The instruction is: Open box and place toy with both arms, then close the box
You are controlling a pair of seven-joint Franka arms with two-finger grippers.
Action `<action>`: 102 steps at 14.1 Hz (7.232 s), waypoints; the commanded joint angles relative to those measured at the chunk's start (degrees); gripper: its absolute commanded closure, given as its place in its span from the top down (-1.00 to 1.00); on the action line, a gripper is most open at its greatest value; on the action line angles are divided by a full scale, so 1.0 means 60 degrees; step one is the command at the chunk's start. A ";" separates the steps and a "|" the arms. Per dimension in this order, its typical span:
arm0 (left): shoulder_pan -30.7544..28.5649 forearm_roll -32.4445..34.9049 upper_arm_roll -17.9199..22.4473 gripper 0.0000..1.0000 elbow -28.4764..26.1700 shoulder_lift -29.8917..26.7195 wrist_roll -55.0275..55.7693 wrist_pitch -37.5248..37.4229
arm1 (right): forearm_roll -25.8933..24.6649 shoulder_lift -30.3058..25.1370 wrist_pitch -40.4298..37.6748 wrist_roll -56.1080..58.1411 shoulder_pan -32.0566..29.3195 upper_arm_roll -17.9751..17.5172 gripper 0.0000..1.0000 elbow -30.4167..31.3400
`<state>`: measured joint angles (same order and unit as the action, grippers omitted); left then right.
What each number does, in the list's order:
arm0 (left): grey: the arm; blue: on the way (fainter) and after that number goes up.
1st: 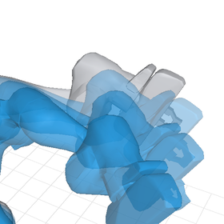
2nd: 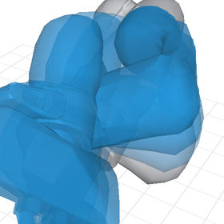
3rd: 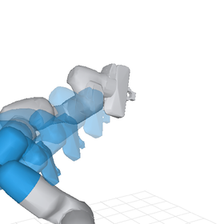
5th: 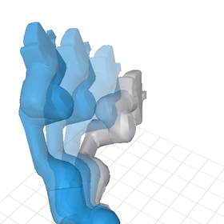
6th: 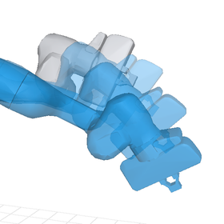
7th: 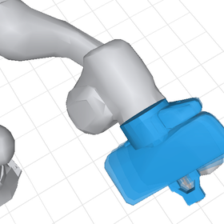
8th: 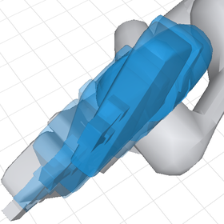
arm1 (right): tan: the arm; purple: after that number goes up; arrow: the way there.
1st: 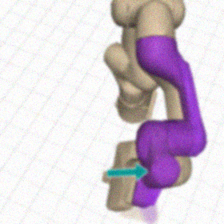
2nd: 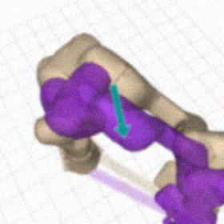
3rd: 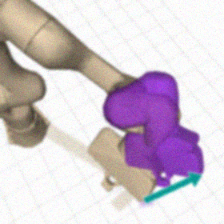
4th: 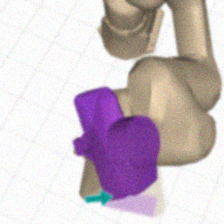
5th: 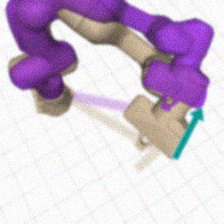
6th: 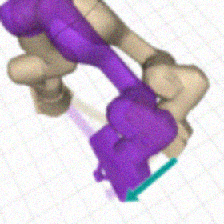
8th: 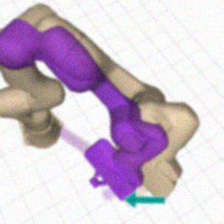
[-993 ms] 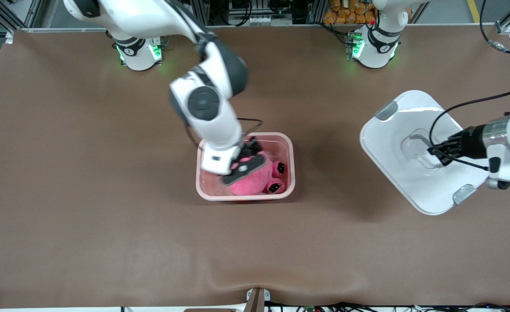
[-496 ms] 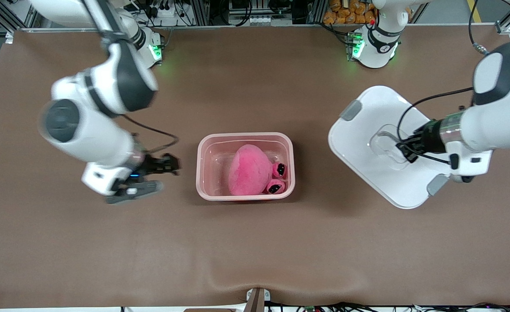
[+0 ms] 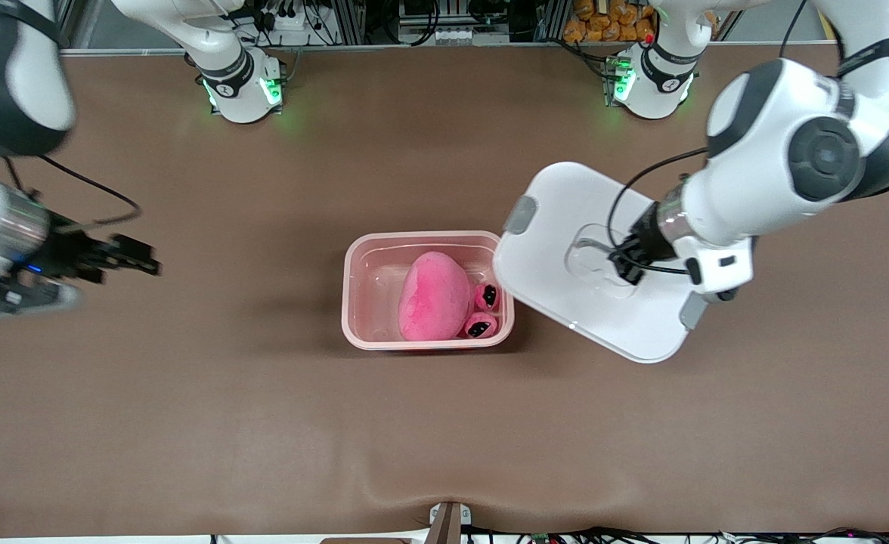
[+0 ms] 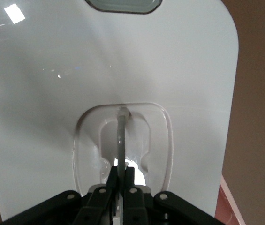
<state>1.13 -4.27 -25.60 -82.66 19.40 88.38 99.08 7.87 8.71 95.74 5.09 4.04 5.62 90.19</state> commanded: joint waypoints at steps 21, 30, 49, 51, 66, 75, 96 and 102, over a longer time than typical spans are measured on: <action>0.3678 0.3056 0.0136 -1.00 0.0183 0.2142 0.7902 0.4492 | -0.1240 -0.1994 -0.2025 -0.0247 -0.0908 -0.0263 1.00 0.0159; 0.4353 0.3991 0.0341 -1.00 0.0183 0.2538 0.9393 0.4903 | -0.1151 -0.1671 -0.2406 -0.0174 -0.0791 -0.0278 1.00 -0.0090; 0.5393 0.4213 0.1249 -1.00 0.0432 0.3168 1.0099 0.5635 | -0.0960 -0.1672 -0.1894 -0.0057 -0.0835 -0.0249 1.00 -0.0075; 0.5467 0.4213 0.1293 -1.00 0.0432 0.3212 1.0099 0.5621 | -0.0975 -0.1686 -0.1894 -0.0057 -0.0805 -0.0249 1.00 -0.0105; 0.5672 0.4682 0.1323 -1.00 0.0344 0.3403 1.0714 0.5621 | -0.0975 -0.1745 -0.2010 -0.0233 -0.0703 -0.0263 1.00 -0.0046; 0.5555 0.4697 0.1323 1.00 0.0388 0.3184 1.0480 0.5460 | -0.0961 -0.1745 -0.2113 -0.0467 -0.0791 -0.0219 1.00 0.0012; 0.2950 0.2751 0.1176 1.00 0.0330 0.0459 0.2986 0.2414 | -0.0917 -0.1701 -0.2128 -0.0321 -0.0791 -0.0219 1.00 0.0056; 0.1470 0.1724 0.1176 1.00 0.0374 -0.0142 -0.0735 0.1431 | -0.0902 -0.1701 -0.2157 -0.0306 -0.0805 -0.0219 1.00 0.0042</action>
<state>12.46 8.07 -17.90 -79.48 20.65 89.60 108.69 2.89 -1.59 83.62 3.04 -0.53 4.45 90.99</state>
